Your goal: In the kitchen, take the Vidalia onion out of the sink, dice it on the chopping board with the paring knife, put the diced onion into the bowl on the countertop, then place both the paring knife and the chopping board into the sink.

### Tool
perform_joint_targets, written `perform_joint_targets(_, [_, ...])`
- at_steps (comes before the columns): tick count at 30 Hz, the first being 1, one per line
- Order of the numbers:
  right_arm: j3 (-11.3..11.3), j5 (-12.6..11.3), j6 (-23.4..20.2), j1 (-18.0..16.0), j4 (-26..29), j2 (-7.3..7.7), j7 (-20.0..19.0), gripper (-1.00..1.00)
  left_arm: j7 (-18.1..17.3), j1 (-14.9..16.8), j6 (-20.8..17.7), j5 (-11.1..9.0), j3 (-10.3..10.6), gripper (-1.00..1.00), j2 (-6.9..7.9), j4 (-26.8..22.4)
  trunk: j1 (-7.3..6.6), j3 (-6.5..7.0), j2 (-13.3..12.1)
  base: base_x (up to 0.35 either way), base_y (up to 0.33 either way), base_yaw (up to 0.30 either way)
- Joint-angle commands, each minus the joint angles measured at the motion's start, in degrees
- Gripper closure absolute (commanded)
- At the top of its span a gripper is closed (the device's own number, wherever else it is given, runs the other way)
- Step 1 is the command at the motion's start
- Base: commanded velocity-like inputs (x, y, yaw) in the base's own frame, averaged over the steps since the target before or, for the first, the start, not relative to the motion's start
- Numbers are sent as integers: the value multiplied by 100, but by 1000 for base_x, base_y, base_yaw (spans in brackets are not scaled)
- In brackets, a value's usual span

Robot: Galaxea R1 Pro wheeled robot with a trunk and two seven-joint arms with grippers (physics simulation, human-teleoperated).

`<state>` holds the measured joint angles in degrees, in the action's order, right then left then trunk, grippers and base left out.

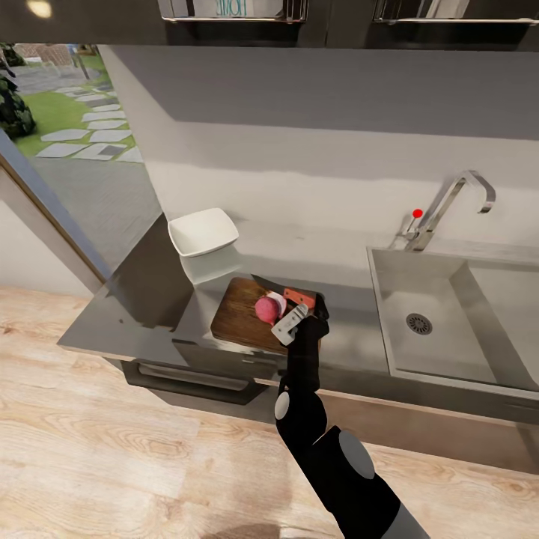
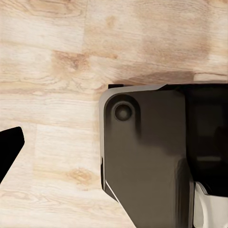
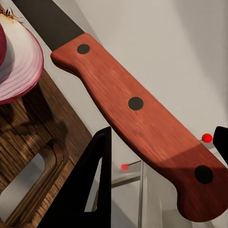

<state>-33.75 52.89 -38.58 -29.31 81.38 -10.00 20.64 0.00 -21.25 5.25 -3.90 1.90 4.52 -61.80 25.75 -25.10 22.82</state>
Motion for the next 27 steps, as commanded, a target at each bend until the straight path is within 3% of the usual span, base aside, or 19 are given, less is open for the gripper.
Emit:
perform_joint_targets(1, [-9,11,-36,-5,0,0,3,100,0,-2,11,-41,12,-100,5,-5,3,-8,9,0,0,0])
perform_joint_targets(27, [-9,19,-36,-5,0,0,10,100,0,-2,11,-41,12,-100,5,-8,3,-8,9,0,0,0])
